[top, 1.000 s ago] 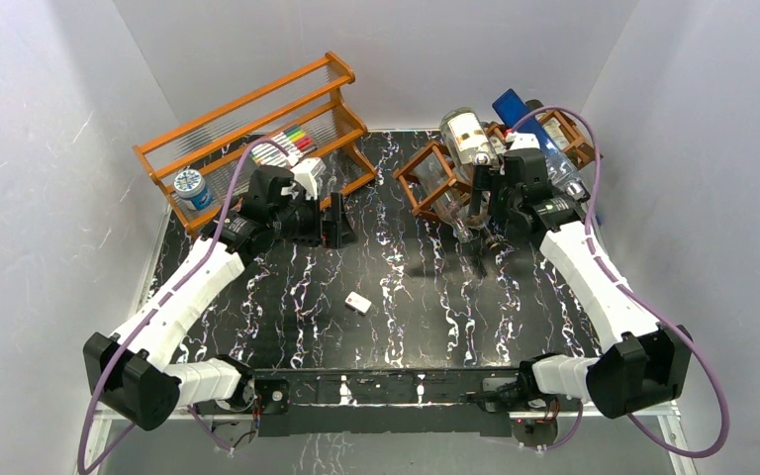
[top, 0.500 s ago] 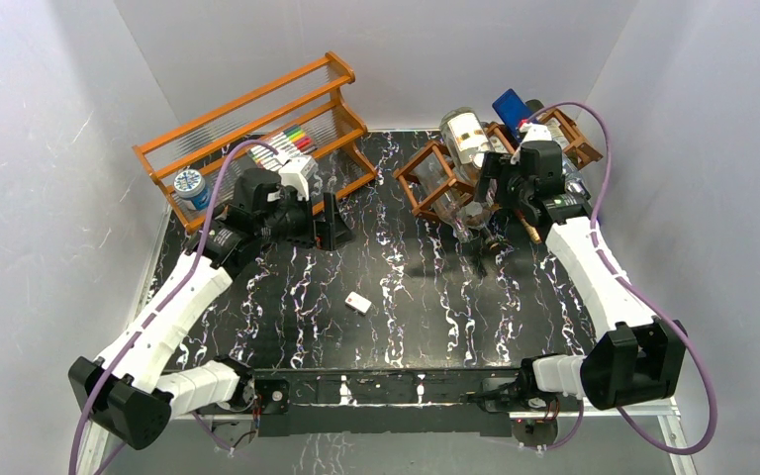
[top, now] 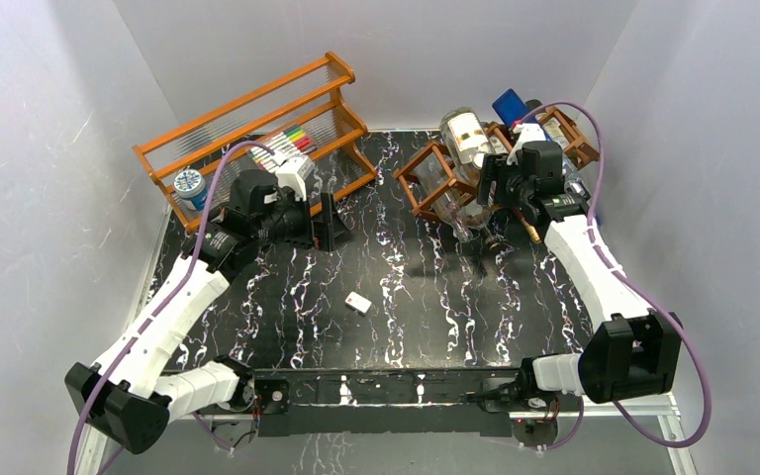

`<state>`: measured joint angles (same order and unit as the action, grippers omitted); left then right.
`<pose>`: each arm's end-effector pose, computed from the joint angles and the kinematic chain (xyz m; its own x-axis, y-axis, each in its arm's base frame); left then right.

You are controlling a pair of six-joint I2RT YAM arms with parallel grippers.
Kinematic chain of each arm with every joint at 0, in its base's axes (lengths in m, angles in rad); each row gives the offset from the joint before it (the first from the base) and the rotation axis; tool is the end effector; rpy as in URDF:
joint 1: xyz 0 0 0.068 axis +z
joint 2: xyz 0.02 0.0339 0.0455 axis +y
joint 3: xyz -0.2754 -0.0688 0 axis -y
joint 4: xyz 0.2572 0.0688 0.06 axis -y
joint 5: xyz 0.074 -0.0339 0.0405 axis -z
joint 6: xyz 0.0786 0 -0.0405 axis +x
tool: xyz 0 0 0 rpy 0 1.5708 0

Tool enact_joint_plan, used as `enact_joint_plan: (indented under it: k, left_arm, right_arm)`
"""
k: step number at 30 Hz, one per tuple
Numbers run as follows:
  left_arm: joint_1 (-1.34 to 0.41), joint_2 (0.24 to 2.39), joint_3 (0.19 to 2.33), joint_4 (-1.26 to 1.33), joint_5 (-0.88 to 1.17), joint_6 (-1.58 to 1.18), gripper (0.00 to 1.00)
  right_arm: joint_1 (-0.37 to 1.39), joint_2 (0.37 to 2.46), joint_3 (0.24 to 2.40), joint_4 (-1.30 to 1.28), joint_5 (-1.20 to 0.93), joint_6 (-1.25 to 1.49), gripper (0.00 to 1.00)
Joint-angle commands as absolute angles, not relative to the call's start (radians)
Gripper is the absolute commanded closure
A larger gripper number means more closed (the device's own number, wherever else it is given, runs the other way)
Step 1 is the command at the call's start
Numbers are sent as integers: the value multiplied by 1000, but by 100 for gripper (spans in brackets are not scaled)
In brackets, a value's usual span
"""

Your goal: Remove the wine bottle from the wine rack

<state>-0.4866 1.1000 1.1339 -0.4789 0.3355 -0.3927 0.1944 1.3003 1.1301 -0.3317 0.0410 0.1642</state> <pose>0.2388 -0.1556 0.3638 -0.6210 -0.0803 -0.7797 0.5050 0.7198 -0.4764 0.3379 0.0632 0.3211 -0.4915 0.0697 -0.8681 -0.0785 0.9892 0.1238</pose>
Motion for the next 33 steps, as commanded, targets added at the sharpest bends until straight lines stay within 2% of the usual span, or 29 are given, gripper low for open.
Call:
enact_joint_plan:
  k: [1,9,26,31,33]
  left_arm:
    - [-490,1059,1128,-486,353,-400,2]
    - [-489,1091,1141,-483,366,-405,2]
    - [-490,1150,1168,-456,397,-413,2]
    - [-490,1157,1170,-456,396,-411,2]
    - [-488,1157,1170,-456,397,-411,2]
  right_arm:
    - [183,1309,1115,-269,-31,84,18]
    - [180,1331,1106,-301,14,21,24]
    - [181,1449,1231,-320,-134,-157,30]
    - [180,1476,1249,-327,-150,-161,40]
    - [180,1473,1244,-316,-152,-158,49]
